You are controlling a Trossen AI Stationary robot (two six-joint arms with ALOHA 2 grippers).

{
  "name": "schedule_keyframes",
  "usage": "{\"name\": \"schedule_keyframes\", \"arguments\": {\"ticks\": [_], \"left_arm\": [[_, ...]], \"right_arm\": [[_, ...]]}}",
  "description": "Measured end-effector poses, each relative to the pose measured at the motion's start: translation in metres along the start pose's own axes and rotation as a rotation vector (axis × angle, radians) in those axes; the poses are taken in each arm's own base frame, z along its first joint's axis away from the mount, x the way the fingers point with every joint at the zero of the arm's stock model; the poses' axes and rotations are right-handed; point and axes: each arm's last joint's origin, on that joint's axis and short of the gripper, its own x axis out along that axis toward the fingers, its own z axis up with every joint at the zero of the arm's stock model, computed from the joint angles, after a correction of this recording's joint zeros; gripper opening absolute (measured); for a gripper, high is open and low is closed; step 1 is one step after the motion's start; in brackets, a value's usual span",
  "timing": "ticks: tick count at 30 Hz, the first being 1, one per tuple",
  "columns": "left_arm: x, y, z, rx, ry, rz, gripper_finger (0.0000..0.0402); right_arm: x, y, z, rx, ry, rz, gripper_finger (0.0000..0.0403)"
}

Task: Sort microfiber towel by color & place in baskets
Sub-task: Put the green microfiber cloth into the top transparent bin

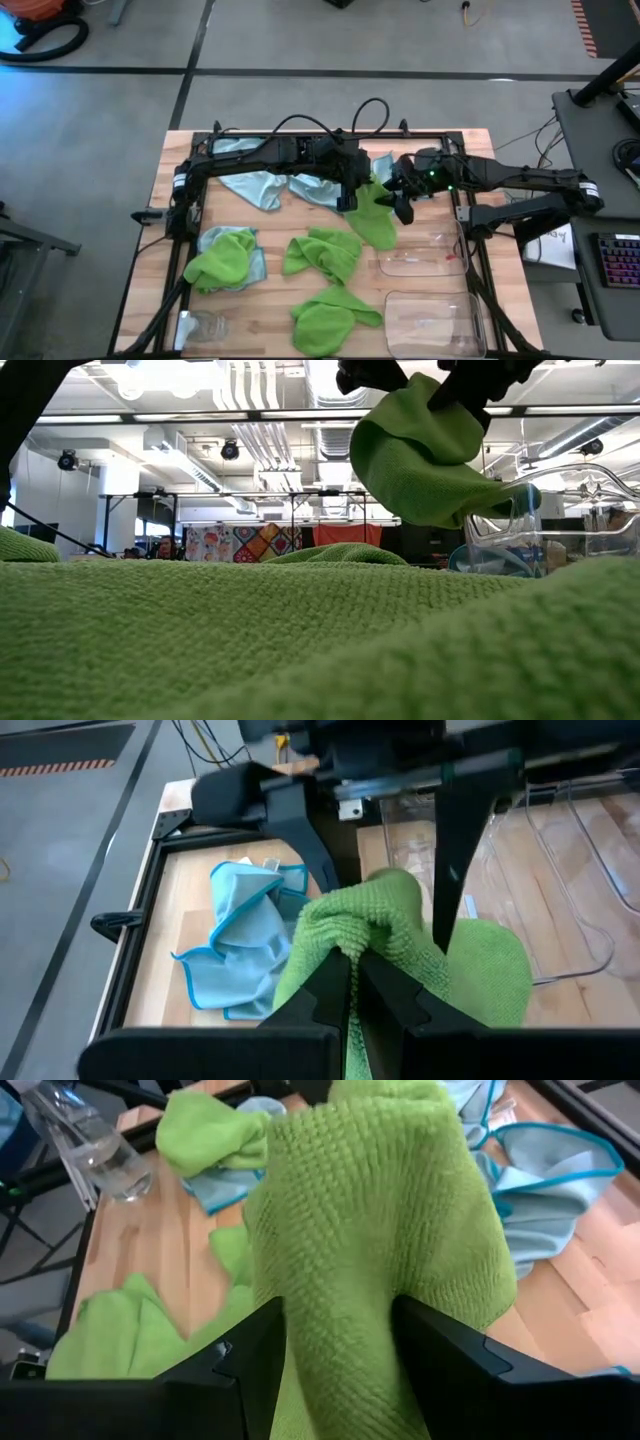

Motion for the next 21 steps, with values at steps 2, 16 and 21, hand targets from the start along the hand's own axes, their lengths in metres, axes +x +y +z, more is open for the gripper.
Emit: {"name": "schedule_keyframes", "arguments": {"ticks": [2,16,21], "left_arm": [[0.0,0.0,0.0,0.0,0.0,0.0,0.0],[0.0003,-0.0005,-0.002,-0.013,0.02,-0.006,0.0],[0.0003,-0.0008,-0.0031,-0.054,0.031,-0.011,0.0001]], "right_arm": [[0.0031,-0.0006,-0.0004,0.003,0.011,-0.003,0.0164],[0.003,-0.0006,-0.0005,0.004,0.013,-0.002,0.001],[0.0025,-0.0005,-0.0003,0.004,0.012,-0.002,0.0009]]}}
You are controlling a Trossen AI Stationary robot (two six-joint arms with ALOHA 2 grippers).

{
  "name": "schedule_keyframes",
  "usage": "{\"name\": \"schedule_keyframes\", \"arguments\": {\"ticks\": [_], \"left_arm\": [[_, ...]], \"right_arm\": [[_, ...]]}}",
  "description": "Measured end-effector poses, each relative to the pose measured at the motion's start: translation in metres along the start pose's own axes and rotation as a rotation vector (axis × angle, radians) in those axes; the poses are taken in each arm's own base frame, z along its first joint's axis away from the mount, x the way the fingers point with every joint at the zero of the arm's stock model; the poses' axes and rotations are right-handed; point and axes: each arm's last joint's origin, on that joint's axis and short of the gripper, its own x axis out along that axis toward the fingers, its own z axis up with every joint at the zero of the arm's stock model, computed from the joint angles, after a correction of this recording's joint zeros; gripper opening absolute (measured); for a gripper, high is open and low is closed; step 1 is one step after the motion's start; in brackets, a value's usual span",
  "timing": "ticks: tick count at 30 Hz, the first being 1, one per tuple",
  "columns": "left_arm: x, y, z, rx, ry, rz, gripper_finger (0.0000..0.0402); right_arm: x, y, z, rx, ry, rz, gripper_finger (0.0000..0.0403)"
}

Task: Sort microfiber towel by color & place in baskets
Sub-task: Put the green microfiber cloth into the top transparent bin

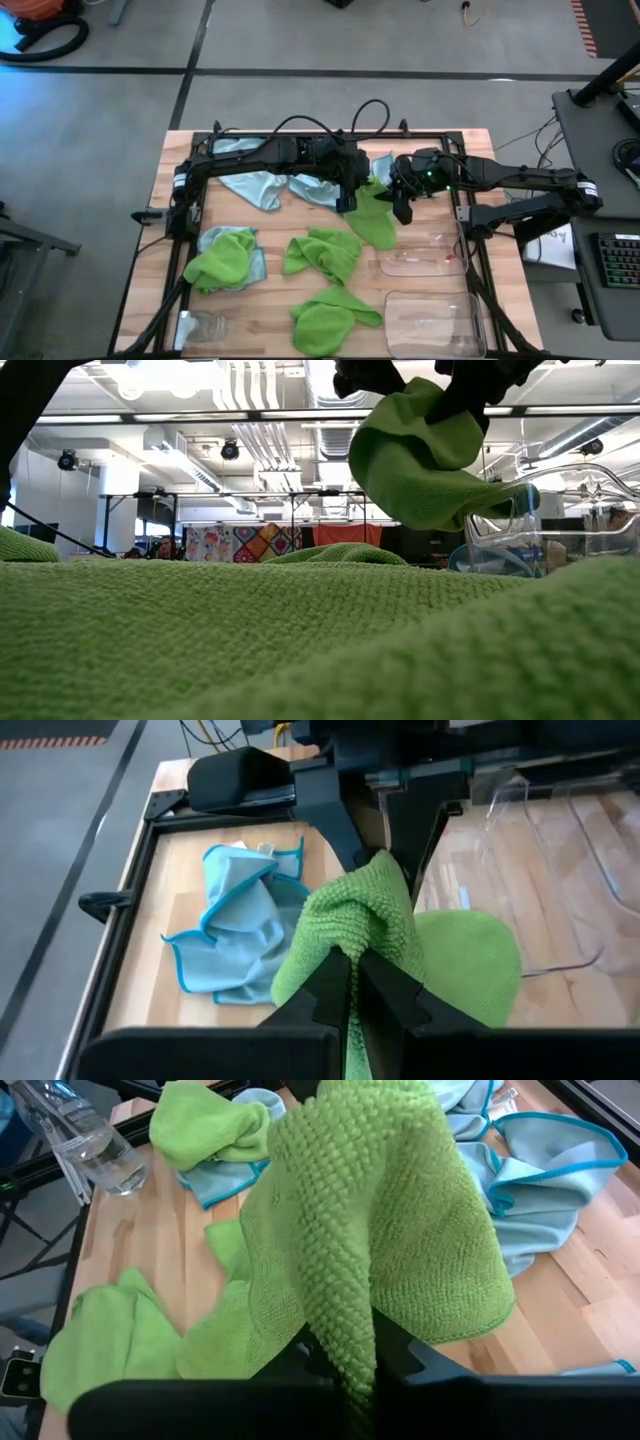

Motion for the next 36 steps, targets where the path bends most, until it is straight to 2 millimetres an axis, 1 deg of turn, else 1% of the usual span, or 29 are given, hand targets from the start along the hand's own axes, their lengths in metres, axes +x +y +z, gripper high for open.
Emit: {"name": "schedule_keyframes", "arguments": {"ticks": [4,9,14,18,22,24,29,32,36], "left_arm": [[0.0,-0.001,0.0,-0.009,0.003,-0.02,0.0017],[-0.005,-0.001,0.0,-0.003,0.011,-0.035,0.006],[-0.016,-0.001,0.0,-0.004,0.072,-0.044,0.0108],[-0.034,-0.001,0.002,-0.025,0.128,-0.048,0.0132],[-0.047,-0.001,0.004,-0.038,0.164,-0.051,0.0136],[-0.05,-0.001,0.004,-0.045,0.167,-0.051,0.0134],[-0.053,-0.001,0.004,-0.055,0.178,-0.051,0.0129],[-0.053,-0.001,0.003,-0.055,0.197,-0.053,0.0127],[-0.054,-0.001,-0.001,-0.063,0.234,-0.048,0.0127]], "right_arm": [[0.0,0.0,0.0,0.0,0.001,0.0,0.0009],[0.0,0.0,-0.001,0.002,0.006,-0.002,0.0009],[0.0,-0.001,-0.004,0.033,0.038,-0.012,0.0009],[-0.006,0.0,-0.004,0.097,0.072,-0.023,0.0009],[-0.02,0.007,0.003,0.125,0.078,-0.014,0.0009],[-0.029,0.012,0.01,0.133,0.044,0.004,0.0009],[-0.058,0.028,0.032,0.115,-0.058,0.061,0.0009],[-0.073,0.035,0.038,0.125,-0.047,0.067,0.0009],[-0.087,0.041,0.041,0.19,-0.001,0.072,0.0009]]}}
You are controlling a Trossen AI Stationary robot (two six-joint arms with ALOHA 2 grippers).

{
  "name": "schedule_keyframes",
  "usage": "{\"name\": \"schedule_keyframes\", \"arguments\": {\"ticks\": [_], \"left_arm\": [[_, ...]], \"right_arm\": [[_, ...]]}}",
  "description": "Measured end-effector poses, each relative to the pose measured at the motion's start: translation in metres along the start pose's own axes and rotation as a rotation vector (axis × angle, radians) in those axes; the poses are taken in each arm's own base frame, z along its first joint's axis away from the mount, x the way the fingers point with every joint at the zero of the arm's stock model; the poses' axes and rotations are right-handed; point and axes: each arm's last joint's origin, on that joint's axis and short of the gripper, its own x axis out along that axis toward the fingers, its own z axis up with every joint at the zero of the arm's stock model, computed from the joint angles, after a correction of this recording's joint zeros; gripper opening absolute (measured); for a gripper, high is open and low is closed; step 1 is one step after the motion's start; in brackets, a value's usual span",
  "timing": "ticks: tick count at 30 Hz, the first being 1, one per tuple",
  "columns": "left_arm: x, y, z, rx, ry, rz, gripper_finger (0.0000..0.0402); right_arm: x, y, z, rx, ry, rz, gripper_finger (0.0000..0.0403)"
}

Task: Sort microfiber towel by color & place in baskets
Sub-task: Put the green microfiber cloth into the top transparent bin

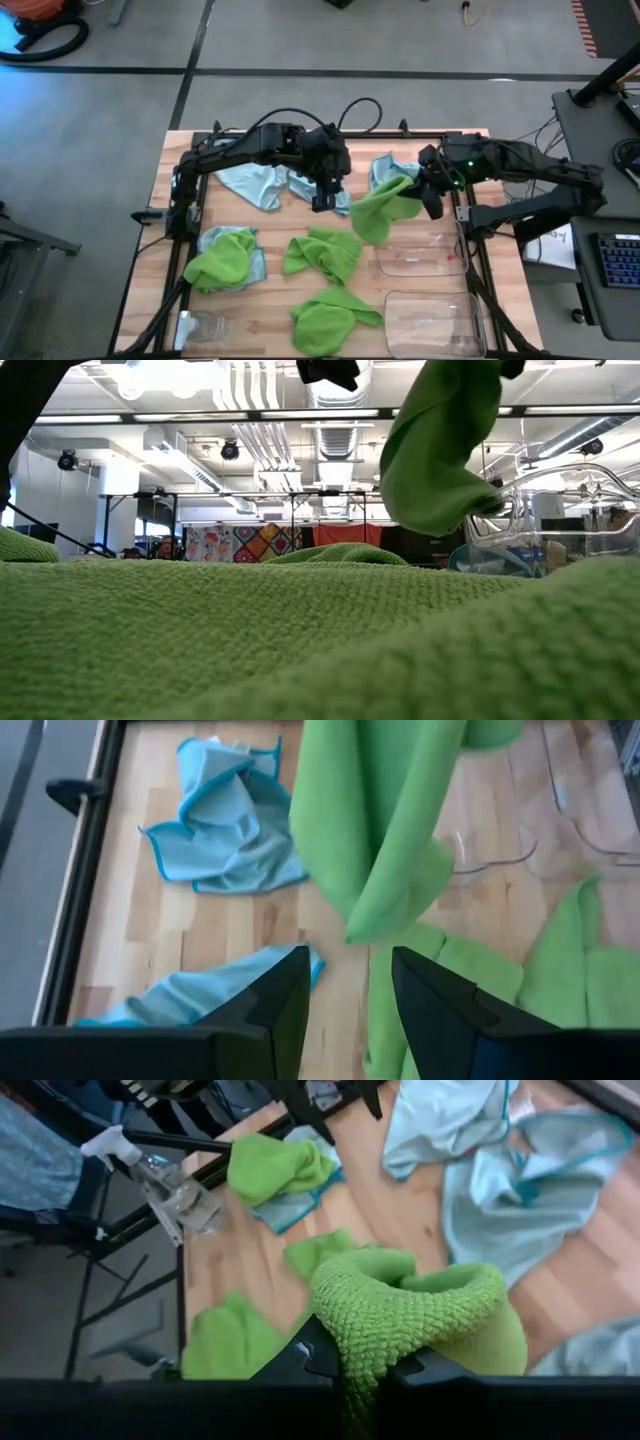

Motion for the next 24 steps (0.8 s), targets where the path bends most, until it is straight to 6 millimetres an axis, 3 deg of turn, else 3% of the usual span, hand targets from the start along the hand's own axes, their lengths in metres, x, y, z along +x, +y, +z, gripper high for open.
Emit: {"name": "schedule_keyframes", "arguments": {"ticks": [4,13,18,24], "left_arm": [[0.0,0.001,-0.002,-0.018,0.024,0.044,0.0127],[0.0,0.001,-0.004,-0.022,0.042,0.05,0.0127],[0.0,0.001,-0.005,-0.023,0.054,0.049,0.0127],[0.0,0.001,-0.005,-0.037,0.057,0.049,0.0127]], "right_arm": [[-0.01,0.009,0.002,0.033,0.011,0.026,0.0009],[-0.04,0.037,0.008,-0.065,-0.04,0.118,0.0009],[-0.051,0.036,0.001,-0.012,0.036,0.045,0.0009],[-0.047,0.022,-0.017,0.085,0.196,-0.141,0.0009]]}}
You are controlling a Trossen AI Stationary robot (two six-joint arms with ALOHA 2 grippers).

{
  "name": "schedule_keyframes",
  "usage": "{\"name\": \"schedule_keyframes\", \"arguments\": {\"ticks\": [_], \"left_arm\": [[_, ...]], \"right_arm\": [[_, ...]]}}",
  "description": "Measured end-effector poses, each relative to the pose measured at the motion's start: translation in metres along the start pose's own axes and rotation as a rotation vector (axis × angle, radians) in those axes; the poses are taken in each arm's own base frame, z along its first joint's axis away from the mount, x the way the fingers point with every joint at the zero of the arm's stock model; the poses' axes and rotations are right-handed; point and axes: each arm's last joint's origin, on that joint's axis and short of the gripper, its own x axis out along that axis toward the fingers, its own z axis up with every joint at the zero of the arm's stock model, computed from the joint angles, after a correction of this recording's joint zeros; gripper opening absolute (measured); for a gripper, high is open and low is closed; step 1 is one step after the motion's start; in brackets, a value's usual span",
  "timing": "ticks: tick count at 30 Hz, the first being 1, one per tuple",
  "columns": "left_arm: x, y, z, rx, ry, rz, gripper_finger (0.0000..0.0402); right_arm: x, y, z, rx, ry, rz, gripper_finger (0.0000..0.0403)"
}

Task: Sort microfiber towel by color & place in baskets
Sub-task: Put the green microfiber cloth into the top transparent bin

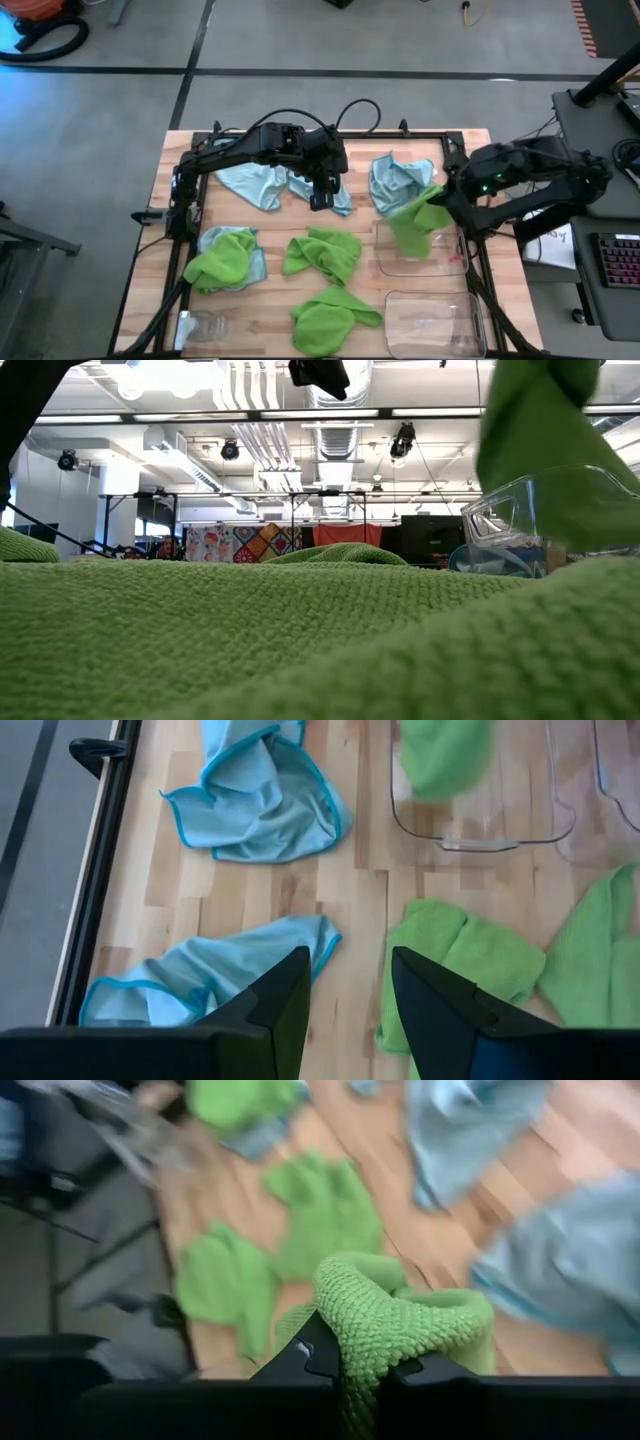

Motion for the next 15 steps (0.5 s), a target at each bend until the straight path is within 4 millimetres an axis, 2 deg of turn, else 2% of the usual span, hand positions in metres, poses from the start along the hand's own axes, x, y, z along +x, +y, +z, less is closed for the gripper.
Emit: {"name": "schedule_keyframes", "arguments": {"ticks": [6,15], "left_arm": [[0.0,0.0,0.0,-0.007,0.005,0.0,0.0127],[0.0,0.0,-0.001,-0.007,0.007,-0.001,0.0127]], "right_arm": [[0.022,-0.011,-0.014,0.038,0.136,-0.111,0.0009],[0.062,-0.023,-0.037,0.121,0.346,-0.139,0.0009]]}}
